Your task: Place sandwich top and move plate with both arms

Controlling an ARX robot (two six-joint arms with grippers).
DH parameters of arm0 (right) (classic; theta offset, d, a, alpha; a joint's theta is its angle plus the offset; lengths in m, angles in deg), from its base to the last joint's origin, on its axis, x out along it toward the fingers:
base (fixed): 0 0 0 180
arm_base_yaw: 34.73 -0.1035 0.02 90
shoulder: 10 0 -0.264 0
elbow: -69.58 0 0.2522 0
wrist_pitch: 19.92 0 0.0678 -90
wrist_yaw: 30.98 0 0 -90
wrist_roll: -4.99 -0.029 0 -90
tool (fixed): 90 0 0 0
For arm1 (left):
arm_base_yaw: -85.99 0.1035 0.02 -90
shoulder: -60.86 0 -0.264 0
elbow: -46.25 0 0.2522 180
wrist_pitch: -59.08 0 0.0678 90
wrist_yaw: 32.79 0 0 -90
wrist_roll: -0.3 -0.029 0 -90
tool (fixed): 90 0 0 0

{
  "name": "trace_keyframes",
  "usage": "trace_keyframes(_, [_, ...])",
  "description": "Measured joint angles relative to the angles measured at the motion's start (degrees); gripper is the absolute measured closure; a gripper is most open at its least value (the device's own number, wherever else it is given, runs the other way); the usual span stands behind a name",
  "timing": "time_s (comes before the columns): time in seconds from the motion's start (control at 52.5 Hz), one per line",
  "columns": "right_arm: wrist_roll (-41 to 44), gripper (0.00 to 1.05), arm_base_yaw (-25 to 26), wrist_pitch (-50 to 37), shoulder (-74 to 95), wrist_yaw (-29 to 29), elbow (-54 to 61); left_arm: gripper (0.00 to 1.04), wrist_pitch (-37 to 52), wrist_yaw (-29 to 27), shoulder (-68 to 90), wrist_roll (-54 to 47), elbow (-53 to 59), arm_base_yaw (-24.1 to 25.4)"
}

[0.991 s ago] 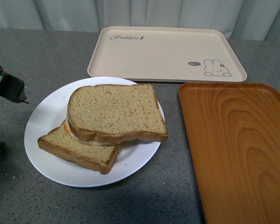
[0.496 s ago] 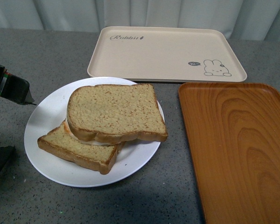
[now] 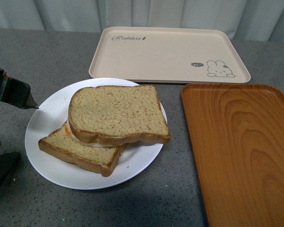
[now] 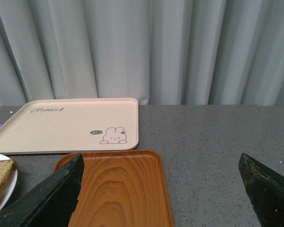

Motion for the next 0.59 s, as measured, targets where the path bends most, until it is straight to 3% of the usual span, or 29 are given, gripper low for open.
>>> trace_keyframes(0.076, [0.00,0.09,0.02,0.00,0.00,0.00,0.00,0.19,0.00,0.39,0.37,0.94,0.24,-0.28])
trace_keyframes(0.381, [0.00,0.09,0.00,0.00,0.00,0.00,0.00,0.78,0.59,2.03,2.73,4.17,0.81,-0.52])
trace_keyframes(0.591, [0.00,0.09,0.00,0.00,0.00,0.00,0.00,1.00,2.56,0.70,2.47,5.88,0.74,-0.26])
